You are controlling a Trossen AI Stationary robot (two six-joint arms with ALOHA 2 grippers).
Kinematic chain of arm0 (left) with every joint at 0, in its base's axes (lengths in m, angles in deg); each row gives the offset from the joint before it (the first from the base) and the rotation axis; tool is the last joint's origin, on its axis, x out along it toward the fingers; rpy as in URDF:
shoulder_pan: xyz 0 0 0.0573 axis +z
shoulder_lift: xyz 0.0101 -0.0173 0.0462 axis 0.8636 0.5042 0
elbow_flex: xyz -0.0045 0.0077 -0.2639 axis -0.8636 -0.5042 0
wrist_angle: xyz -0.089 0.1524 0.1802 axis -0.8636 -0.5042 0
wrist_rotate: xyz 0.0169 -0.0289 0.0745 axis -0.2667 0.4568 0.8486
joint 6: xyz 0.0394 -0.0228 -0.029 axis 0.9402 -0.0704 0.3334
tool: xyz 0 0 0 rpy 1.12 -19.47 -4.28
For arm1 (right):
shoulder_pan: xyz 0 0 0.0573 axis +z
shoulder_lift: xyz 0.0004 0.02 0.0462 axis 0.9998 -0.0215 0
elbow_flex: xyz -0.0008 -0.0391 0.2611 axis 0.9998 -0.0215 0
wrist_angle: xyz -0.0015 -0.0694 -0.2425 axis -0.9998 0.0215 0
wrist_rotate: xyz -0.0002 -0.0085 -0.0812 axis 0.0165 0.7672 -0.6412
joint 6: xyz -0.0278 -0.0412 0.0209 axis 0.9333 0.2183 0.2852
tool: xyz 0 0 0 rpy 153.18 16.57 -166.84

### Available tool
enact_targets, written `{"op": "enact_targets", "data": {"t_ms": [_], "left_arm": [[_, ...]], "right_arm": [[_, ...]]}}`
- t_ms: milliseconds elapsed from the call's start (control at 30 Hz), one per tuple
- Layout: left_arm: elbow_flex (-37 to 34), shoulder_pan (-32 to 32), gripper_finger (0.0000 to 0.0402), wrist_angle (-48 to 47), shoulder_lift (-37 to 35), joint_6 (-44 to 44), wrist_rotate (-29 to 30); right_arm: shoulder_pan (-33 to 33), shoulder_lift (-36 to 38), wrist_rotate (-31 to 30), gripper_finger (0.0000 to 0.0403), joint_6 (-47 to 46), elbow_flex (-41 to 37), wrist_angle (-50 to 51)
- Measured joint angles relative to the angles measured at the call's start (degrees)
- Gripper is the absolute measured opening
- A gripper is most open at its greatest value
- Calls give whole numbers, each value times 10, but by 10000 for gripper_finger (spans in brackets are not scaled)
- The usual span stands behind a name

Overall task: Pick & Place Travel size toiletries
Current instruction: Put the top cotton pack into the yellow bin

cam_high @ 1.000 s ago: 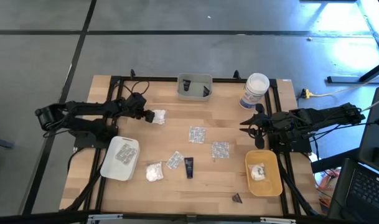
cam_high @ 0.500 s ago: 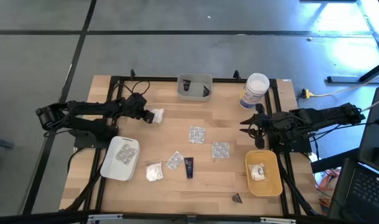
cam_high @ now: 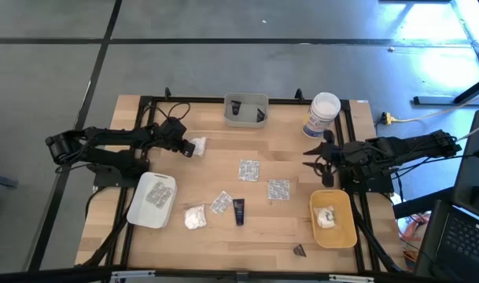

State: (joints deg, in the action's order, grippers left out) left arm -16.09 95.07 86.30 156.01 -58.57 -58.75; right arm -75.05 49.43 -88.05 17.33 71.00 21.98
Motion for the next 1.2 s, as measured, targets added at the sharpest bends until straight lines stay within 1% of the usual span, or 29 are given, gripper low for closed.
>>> {"op": "enact_targets", "data": {"t_ms": [100, 300, 433, 533, 633, 733, 800, 933, 1067, 1200], "left_arm": [[0, 0, 2, 6, 0, 0, -10], [0, 0, 2, 31, 0, -5, -65], [0, 0, 3, 65, 0, -16, -86], [0, 0, 2, 89, 0, -22, -105], [0, -1, 3, 101, 0, -30, -119], [0, -1, 2, 116, 0, -34, -140], [0, -4, 3, 126, 0, -39, -148], [0, -18, 2, 141, 0, -47, -148], [0, -40, 2, 153, 0, -55, -148], [0, -62, 2, 165, 0, -66, -148]], "right_arm": [[0, 0, -31, 166, 13, 0, 0], [0, 0, -35, 163, -14, 0, -15], [0, 0, -31, 155, -50, 0, -66], [0, -6, -32, 150, -75, 0, -130], [0, -25, -30, 147, -77, 0, -188], [0, -63, -2, 145, -76, 0, -223], [0, -101, 17, 144, -80, 0, -242], [0, -195, 24, 148, -113, 0, -285], [-4, -280, 28, 165, -125, 0, -318], [-4, -341, 28, 192, -139, 0, -352]]}}
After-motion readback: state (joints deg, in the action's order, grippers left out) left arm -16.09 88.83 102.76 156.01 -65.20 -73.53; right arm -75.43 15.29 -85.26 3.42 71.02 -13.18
